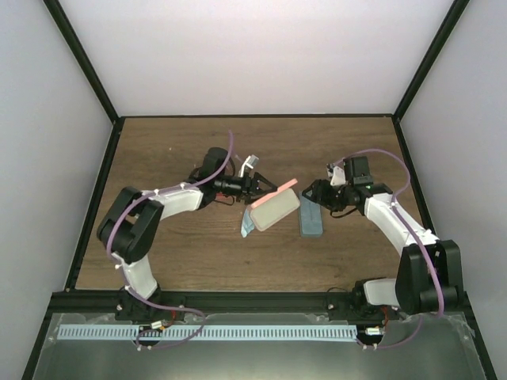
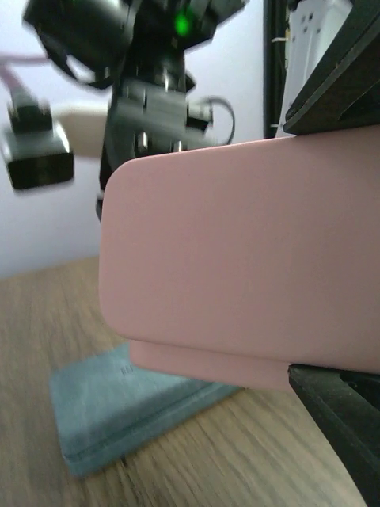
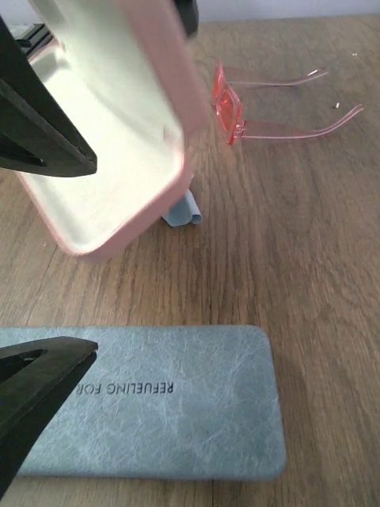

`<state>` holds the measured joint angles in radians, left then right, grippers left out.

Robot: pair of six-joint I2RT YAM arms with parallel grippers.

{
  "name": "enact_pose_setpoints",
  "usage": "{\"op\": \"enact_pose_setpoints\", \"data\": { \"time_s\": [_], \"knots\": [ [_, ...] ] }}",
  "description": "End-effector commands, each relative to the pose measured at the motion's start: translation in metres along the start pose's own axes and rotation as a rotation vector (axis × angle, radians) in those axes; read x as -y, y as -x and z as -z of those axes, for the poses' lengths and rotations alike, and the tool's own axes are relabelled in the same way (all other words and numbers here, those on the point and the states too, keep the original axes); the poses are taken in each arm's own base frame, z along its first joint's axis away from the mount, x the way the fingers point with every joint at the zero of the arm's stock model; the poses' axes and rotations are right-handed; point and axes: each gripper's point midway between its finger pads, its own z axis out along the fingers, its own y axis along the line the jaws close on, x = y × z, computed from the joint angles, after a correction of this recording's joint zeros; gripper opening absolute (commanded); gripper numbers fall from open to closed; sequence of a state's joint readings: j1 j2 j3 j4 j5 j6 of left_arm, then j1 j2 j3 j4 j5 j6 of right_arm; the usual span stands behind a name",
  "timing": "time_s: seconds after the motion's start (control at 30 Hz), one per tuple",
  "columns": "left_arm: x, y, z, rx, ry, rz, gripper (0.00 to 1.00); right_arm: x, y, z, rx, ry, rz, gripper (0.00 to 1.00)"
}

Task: Organize the sunglasses
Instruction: Place the sunglasses case at the center of the board.

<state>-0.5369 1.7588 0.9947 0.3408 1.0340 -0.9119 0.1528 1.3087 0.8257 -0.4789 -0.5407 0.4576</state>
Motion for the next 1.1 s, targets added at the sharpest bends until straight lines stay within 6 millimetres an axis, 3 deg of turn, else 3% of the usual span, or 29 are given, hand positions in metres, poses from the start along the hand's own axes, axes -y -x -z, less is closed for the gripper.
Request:
{"op": "enact_pose_setpoints", "data": {
  "time_s": [0.0,0.1,0.27,0.57,0.83,1.07],
  "knots": [
    [-0.018,0.011,-0.014,-0.029,0.002,-0.051,0.61,-0.017,0.022,0.005,0.049,0.044,-0.003,0.57],
    [-0.035,0.025,-0.026,-0.062,0.038,-0.063,0.61,-0.017,0.020,0.003,0.038,0.053,-0.013,0.57],
    [-0.058,0.026,-0.041,-0.134,0.041,-0.049,0.61,-0.017,0.020,0.005,0.036,0.048,-0.005,0.58],
    [-0.085,0.005,-0.057,-0.151,0.119,0.021,0.62,-0.019,0.020,0.004,0.030,0.054,0.009,0.58],
    [-0.100,0.030,-0.095,-0.286,0.117,-0.004,0.62,-0.016,0.012,0.007,0.016,0.046,0.017,0.59],
    [-0.126,0.025,-0.102,-0.329,0.142,0.017,0.78,-0.016,0.007,0.009,0.012,0.050,0.020,0.60]
  ]
}}
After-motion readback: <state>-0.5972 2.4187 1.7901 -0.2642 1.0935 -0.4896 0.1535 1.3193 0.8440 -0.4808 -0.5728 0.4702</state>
